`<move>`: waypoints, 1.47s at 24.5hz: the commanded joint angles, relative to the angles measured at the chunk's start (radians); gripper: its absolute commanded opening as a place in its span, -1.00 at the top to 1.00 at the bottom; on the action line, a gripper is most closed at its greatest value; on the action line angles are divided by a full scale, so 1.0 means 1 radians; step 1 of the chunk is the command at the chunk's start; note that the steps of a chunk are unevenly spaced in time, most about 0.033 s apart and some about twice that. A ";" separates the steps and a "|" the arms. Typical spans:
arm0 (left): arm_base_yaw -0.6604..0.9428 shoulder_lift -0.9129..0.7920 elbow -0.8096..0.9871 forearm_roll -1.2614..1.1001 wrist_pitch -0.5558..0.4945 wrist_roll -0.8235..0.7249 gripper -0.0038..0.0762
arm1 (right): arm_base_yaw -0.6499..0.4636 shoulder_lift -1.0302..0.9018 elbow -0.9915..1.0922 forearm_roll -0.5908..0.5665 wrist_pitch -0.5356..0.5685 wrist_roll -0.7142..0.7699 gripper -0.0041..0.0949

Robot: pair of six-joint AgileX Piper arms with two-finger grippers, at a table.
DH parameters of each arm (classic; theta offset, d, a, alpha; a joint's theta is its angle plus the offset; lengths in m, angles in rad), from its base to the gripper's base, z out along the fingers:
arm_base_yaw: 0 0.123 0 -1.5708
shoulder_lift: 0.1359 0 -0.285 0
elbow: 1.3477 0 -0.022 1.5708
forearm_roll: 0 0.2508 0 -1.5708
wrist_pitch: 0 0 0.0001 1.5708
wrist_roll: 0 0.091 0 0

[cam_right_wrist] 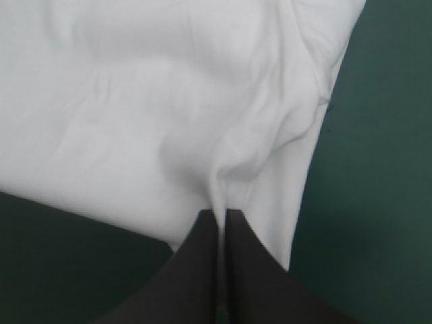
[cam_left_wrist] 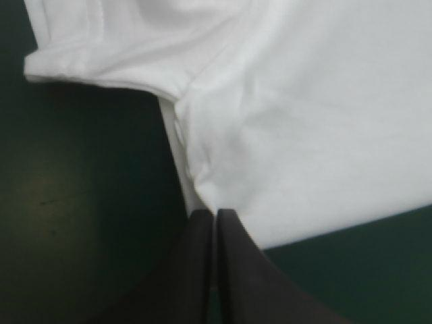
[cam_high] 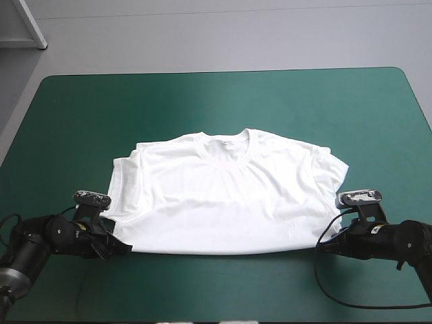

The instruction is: Fold the cloth

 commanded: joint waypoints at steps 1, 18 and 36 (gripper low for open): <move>0.000 -0.016 -0.022 -0.019 -0.027 -0.008 0.86 | -0.009 -0.021 -0.022 0.011 -0.018 0.011 0.90; 0.000 -0.054 -0.097 -0.043 -0.077 -0.006 0.34 | -0.009 -0.021 -0.124 0.007 -0.031 0.044 -0.12; 0.191 0.326 -0.277 -0.216 -0.308 -0.060 0.05 | -0.009 -0.019 -0.388 -0.037 -0.152 0.046 -0.11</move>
